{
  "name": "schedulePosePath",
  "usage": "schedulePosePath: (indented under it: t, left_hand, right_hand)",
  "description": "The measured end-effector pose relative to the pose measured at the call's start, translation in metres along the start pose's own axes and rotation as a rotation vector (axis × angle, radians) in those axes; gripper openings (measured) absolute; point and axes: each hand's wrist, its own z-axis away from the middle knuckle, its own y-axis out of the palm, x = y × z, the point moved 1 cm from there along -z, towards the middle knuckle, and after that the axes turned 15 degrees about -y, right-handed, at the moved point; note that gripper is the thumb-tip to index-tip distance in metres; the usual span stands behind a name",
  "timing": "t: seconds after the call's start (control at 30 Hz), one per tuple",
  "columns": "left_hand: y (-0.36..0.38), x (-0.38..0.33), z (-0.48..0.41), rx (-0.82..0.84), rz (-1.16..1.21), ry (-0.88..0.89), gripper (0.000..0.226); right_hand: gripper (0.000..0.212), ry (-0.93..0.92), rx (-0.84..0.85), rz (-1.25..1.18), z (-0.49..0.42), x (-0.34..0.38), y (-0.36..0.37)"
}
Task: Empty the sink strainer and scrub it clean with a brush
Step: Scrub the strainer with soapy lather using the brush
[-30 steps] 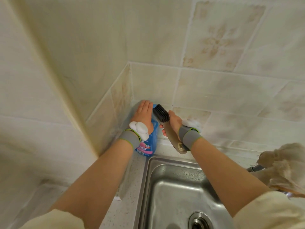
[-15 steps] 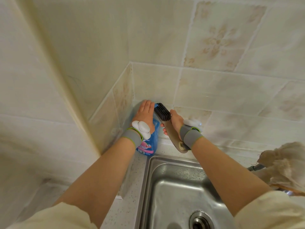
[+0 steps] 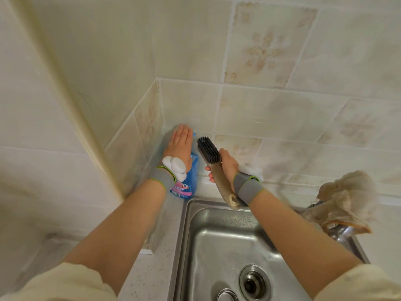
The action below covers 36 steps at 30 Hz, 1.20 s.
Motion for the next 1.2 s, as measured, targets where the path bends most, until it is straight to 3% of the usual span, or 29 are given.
schedulePosePath:
  t: [0.17,0.23,0.37,0.5,0.63,0.73,0.83,1.0,1.07,1.2]
  left_hand:
    - [0.025,-0.029,0.051,-0.171,0.136,0.098,0.045]
    - [0.06,-0.042,0.084,-0.142,0.115,0.144,0.032]
    - [0.171,-0.068,0.168,0.529,0.011,0.238,0.031]
    - [0.253,-0.086,0.229,0.903,-0.053,0.299,0.036]
    - [0.304,-0.096,0.259,1.071,-0.1,0.235,0.044]
    - [0.325,-0.093,0.259,1.149,-0.166,0.151,0.053]
    - [0.337,-0.094,0.254,1.172,-0.139,0.099,0.061]
    - [0.326,-0.103,0.247,0.956,-0.017,0.07,0.039]
    - [0.31,-0.109,0.249,0.913,0.071,0.058,0.033]
    - [0.267,-0.13,0.263,0.835,0.461,-0.156,0.023]
  right_hand:
    - [0.049,0.046,-0.091,-0.093,0.036,-0.058,-0.033]
    - [0.045,0.06,-0.208,-0.055,0.06,-0.099,-0.054]
    - [0.047,0.252,-0.363,0.079,0.123,-0.194,-0.107]
    - [0.047,0.454,-0.357,0.298,0.168,-0.254,-0.15]
    - [0.047,0.679,-0.288,0.446,0.2,-0.289,-0.186]
    - [0.014,0.653,-0.29,0.412,0.203,-0.285,-0.187]
    - [0.023,0.643,-0.411,0.302,0.204,-0.282,-0.194]
    - [0.036,0.579,-0.41,0.282,0.211,-0.278,-0.198]
    - [0.04,0.516,-0.308,0.412,0.212,-0.269,-0.198]
    - [0.049,0.416,0.017,0.907,0.231,-0.241,-0.186]
